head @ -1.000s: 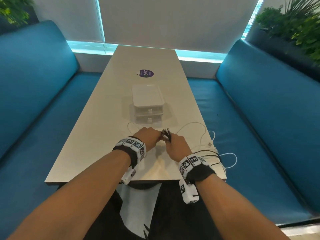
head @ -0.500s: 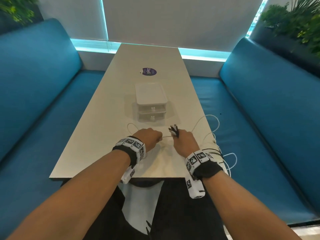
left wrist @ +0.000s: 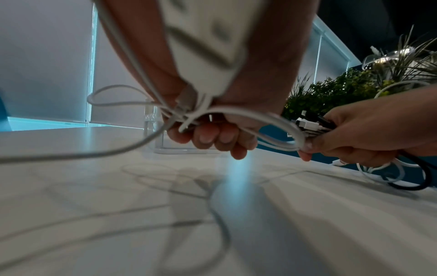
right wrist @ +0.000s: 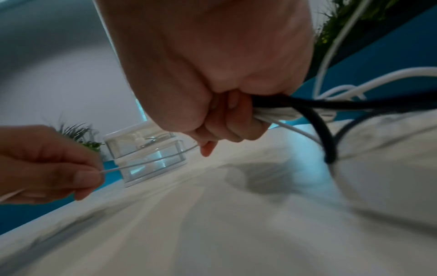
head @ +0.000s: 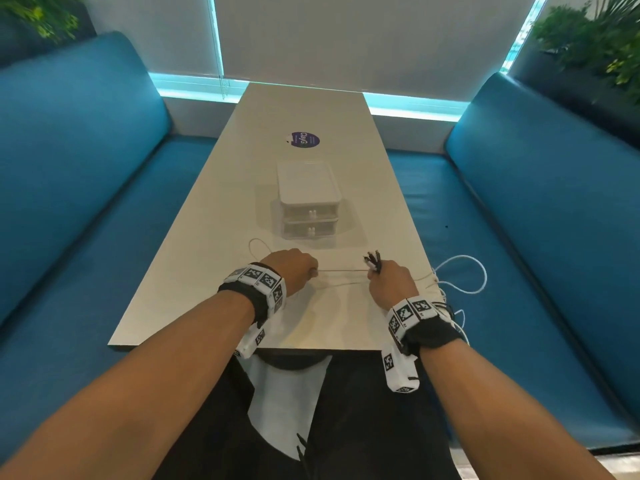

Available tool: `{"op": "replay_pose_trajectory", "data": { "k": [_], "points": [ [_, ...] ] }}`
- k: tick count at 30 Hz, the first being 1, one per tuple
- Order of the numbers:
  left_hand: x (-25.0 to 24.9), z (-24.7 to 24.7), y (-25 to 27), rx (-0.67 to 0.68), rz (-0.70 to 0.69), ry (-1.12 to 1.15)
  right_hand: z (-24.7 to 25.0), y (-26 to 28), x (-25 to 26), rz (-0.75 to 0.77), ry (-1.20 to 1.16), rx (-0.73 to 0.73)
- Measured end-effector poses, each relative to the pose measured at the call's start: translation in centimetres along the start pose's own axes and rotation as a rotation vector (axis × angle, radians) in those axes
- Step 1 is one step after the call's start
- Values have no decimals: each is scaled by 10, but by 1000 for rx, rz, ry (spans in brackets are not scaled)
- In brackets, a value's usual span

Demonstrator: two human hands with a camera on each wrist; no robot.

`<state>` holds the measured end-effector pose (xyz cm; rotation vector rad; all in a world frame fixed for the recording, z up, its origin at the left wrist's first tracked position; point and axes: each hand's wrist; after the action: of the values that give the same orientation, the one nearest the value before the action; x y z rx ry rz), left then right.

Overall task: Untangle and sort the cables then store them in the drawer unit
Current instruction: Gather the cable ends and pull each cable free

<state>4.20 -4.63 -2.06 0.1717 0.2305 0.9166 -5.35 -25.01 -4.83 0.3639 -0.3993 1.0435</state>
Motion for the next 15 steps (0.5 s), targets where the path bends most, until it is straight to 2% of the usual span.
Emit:
{"op": "replay_pose_trajectory", "data": {
  "k": [4, 8, 12, 15],
  "points": [
    [-13, 7, -2, -2, -18, -14, -2, 5, 21, 125, 1, -48],
    [-36, 7, -5, -29, -49, -12, -11, 15, 38, 280, -30, 32],
    [-39, 8, -6, -50, -79, -51, -5, 14, 32, 250, -67, 91],
    [-35, 15, -6, -84, -98, -108, 3, 9, 24, 218, 22, 74]
  ]
}}
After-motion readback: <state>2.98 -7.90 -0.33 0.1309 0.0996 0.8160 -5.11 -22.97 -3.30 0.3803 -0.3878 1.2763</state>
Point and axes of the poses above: each hand's wrist, its own y-axis away from the middle knuckle, its own z-axis out of the back of the hand, x = y × z, and after that the axes turned 6 degrees about z, right-handed
